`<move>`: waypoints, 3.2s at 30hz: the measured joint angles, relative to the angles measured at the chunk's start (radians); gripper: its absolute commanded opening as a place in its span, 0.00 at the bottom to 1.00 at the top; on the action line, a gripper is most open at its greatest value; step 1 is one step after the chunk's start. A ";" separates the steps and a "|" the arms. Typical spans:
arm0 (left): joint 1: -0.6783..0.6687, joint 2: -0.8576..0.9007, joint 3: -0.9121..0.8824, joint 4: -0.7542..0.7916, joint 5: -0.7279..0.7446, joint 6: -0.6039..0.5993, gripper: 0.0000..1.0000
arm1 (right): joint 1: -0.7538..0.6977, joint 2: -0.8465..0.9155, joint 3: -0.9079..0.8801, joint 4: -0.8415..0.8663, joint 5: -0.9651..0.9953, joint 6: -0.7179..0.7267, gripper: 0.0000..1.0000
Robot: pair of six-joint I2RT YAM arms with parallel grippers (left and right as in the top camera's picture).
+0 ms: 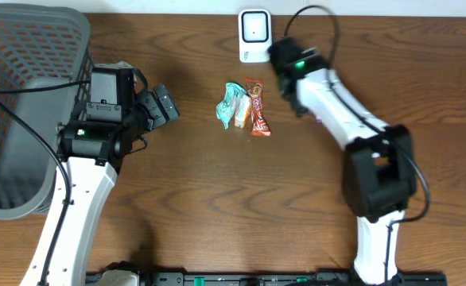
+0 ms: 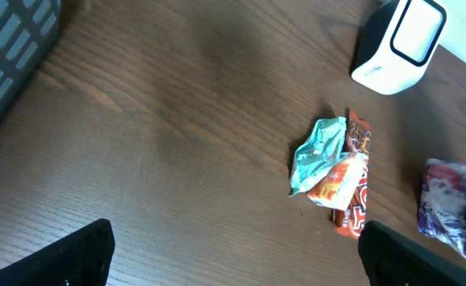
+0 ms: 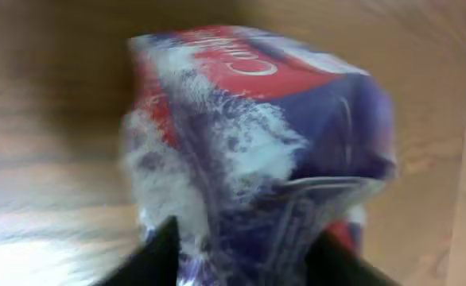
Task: Scan the item barcode
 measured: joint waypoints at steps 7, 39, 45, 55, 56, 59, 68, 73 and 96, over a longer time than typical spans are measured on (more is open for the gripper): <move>0.000 0.000 0.000 0.000 0.000 0.000 0.98 | 0.108 -0.010 0.160 -0.118 -0.129 -0.001 0.98; 0.000 0.000 0.000 0.000 0.000 0.000 0.98 | -0.431 0.228 0.224 0.124 -1.499 -0.247 0.01; 0.000 0.000 0.000 0.000 0.000 0.000 0.98 | -0.425 0.088 0.289 0.518 -1.496 -0.007 0.01; 0.000 0.000 0.000 0.000 0.000 0.000 0.98 | -0.196 0.131 0.314 0.686 -1.222 0.188 0.01; 0.000 0.000 0.000 0.000 0.000 0.000 0.98 | -0.184 0.140 0.309 0.686 -1.196 0.191 0.01; 0.000 0.000 0.000 0.000 0.000 0.000 0.98 | -0.195 0.143 0.301 0.676 -1.115 0.191 0.01; 0.000 0.000 0.000 0.000 0.000 0.000 0.98 | -0.575 0.129 0.301 0.465 -0.998 0.246 0.01; 0.000 0.000 0.000 0.000 0.000 0.000 0.98 | -0.792 0.127 0.301 0.384 -0.940 0.282 0.60; 0.000 0.000 0.000 0.000 0.000 0.000 0.98 | -0.326 0.113 0.274 -0.108 -1.389 -0.193 0.66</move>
